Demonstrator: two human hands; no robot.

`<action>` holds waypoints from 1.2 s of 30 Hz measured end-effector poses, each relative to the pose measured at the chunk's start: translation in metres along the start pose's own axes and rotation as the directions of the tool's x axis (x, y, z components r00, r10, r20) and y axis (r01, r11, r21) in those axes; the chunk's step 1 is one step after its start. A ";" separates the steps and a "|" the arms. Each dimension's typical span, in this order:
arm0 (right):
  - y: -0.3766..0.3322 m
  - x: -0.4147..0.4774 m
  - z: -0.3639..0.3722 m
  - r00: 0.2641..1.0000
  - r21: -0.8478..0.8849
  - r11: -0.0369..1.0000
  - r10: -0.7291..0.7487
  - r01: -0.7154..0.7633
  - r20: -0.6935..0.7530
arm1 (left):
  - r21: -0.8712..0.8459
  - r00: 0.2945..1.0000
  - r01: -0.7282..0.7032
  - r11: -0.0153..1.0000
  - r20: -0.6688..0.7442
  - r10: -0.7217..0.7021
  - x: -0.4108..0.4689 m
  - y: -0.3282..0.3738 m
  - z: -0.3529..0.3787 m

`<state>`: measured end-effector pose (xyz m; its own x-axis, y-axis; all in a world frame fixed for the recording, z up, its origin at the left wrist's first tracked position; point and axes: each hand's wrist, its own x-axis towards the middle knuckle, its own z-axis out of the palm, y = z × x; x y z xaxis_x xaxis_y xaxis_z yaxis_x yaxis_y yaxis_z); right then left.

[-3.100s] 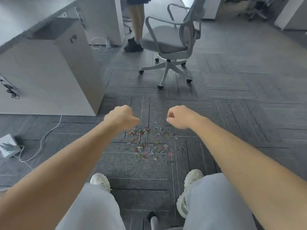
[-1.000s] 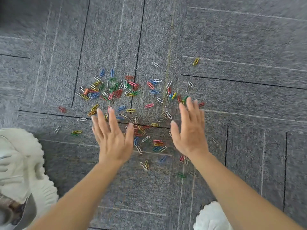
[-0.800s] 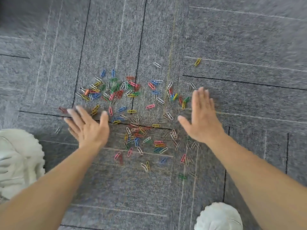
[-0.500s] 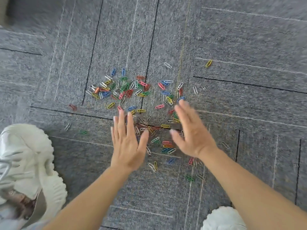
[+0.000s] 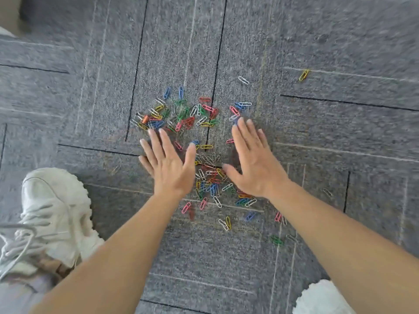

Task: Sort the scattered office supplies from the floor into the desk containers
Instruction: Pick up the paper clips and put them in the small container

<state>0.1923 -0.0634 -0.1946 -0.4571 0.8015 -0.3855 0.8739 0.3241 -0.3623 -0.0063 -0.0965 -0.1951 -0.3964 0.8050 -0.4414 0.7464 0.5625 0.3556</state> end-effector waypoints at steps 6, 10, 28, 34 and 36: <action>0.018 -0.032 -0.004 0.976 0.201 0.978 -0.003 0.048 -0.219 | 0.055 0.990 -0.083 0.995 -0.105 0.088 0.034 0.001 -0.012; 0.055 -0.058 -0.010 0.939 0.223 0.949 0.269 -0.221 -0.214 | 0.115 0.998 -0.032 0.993 -0.056 0.039 0.081 0.007 -0.034; -0.007 -0.060 0.046 0.929 0.172 0.956 0.275 -0.237 -0.247 | 0.201 0.906 -0.388 0.899 0.260 0.333 -0.084 -0.035 -0.005; -0.019 -0.060 0.027 0.956 0.301 0.948 -0.011 0.102 -0.292 | 0.282 0.930 -0.295 0.913 0.302 0.207 -0.089 -0.030 0.017; 0.003 -0.087 0.024 0.927 0.266 0.963 0.059 0.045 -0.370 | 0.255 0.954 -0.245 0.936 0.234 0.186 -0.095 -0.016 0.038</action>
<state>0.2301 -0.1443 -0.1828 -0.3112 0.9482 -0.0645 0.7769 0.2147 -0.5919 0.0397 -0.1888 -0.1898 -0.1146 0.8287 -0.5478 0.9314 0.2814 0.2309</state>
